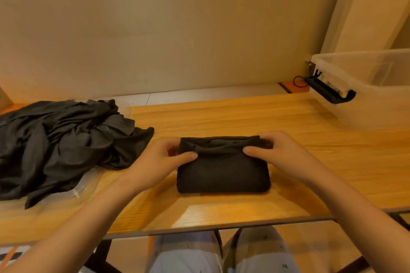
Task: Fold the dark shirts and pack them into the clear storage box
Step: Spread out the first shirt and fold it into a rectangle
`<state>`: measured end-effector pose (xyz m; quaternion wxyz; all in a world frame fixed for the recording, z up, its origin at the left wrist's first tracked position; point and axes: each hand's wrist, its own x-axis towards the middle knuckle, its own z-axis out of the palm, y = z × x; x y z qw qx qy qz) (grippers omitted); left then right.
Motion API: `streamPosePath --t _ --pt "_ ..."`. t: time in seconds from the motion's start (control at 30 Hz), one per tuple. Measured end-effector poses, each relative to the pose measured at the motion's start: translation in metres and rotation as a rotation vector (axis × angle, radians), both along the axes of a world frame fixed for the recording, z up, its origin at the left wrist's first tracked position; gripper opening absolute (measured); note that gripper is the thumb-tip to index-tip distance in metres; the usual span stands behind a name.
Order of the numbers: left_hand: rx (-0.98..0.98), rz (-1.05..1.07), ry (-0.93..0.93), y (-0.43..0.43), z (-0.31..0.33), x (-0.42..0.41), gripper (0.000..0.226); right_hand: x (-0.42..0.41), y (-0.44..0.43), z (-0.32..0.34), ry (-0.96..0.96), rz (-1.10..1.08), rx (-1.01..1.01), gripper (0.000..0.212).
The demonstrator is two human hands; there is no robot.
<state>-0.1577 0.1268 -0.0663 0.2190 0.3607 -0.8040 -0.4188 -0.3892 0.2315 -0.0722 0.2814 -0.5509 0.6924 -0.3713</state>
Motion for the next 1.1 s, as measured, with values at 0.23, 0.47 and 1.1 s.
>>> streamPosePath --t 0.23,0.47,1.1 --pt "-0.001 0.039 -0.184 -0.051 -0.02 -0.019 0.011 -0.014 -0.043 -0.027 0.217 -0.134 0.099 0.017" --pt "0.116 0.131 -0.104 -0.069 -0.032 -0.016 0.011 -0.022 -0.046 -0.034 -0.016 -0.15 0.056 0.008" --pt "0.074 0.218 -0.02 -0.061 -0.034 -0.009 0.01 -0.006 -0.051 -0.051 0.126 -0.355 -0.114 0.009"
